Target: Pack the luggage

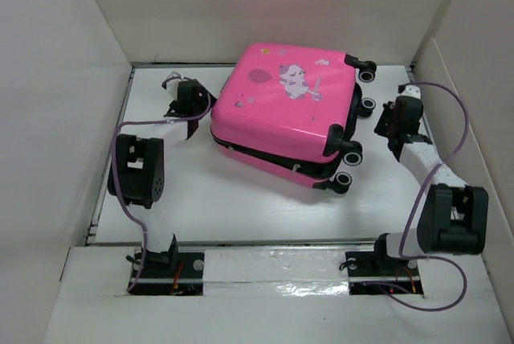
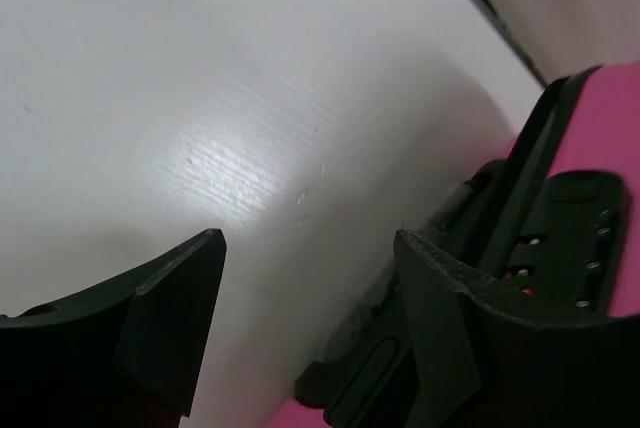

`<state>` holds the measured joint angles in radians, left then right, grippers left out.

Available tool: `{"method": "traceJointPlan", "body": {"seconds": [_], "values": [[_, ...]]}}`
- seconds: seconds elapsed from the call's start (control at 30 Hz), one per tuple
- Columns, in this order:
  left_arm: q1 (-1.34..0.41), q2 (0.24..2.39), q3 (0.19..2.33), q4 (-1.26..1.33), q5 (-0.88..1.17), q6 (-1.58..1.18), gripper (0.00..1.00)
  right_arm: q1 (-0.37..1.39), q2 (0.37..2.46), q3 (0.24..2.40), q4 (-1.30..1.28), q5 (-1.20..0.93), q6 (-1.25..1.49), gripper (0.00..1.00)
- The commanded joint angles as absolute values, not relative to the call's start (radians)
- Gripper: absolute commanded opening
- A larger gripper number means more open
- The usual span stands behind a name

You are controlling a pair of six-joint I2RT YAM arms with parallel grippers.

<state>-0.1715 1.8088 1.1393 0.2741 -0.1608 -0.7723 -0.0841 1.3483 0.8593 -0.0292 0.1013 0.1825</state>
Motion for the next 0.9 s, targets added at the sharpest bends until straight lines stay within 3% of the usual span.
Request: {"method": "traceJointPlan", "body": {"seconds": [0.0,0.3,0.6,0.73,0.87], "values": [[-0.227,1.836,1.175,0.268,-0.199,-0.752,0.65,-0.077,1.428,0.930,0.095,-0.035,0.202,0.11],[-0.319,1.740,0.999,0.391,-0.186,-0.807,0.65,0.100,1.692,1.098,0.086,-0.103,0.155,0.12],[-0.463,1.431,0.592,0.528,-0.276,-0.851,0.64,0.236,1.818,1.291,0.005,-0.173,0.034,0.12],[-0.625,1.257,0.456,0.482,-0.356,-0.853,0.64,0.276,1.912,1.440,-0.092,-0.227,-0.030,0.15],[-0.828,1.129,0.394,0.362,-0.475,-0.909,0.64,0.313,2.029,1.641,-0.248,-0.320,-0.087,0.25]]}}
